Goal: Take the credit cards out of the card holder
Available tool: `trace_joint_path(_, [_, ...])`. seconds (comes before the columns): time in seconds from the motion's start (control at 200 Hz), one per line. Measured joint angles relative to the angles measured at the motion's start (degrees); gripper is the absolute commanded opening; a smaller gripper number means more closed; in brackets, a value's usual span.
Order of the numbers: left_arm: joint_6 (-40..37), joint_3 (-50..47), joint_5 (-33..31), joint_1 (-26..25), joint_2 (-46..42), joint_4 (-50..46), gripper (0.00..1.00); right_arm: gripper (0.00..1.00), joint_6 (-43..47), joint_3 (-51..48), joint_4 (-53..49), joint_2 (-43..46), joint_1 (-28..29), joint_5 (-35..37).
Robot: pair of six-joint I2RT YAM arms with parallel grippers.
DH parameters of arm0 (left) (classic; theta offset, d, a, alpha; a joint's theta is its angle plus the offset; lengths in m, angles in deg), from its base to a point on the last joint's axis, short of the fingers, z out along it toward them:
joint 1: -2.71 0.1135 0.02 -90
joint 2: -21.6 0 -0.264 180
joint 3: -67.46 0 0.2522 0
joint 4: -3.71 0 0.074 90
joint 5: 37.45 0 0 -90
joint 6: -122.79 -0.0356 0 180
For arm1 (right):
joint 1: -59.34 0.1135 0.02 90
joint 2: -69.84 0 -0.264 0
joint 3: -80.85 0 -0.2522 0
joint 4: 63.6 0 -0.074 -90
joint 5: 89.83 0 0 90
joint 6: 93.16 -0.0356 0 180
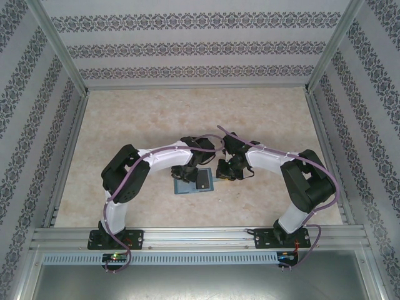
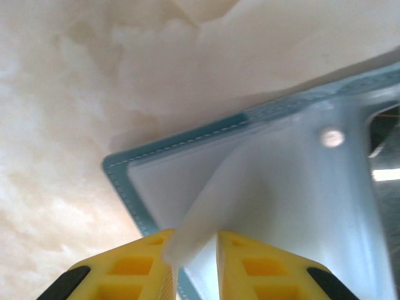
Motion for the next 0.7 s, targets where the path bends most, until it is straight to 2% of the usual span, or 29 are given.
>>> trace_joint_path(0.215, [-0.2, 0.5, -1.7, 1.7, -4.6, -2.4, 0.22, 0.19, 0.0, 0.0, 0.0, 0.0, 0.0, 0.0])
trace_joint_path(0.385, [-0.5, 4.6, -1.7, 1.8, -6.4, -3.0, 0.20, 0.19, 0.0, 0.0, 0.0, 0.0, 0.0, 0.0])
trace_joint_path(0.699, [-1.2, 6.4, 7.6, 1.9, -4.6, 1.6, 0.09, 0.19, 0.0, 0.0, -0.1, 0.0, 0.0, 0.0])
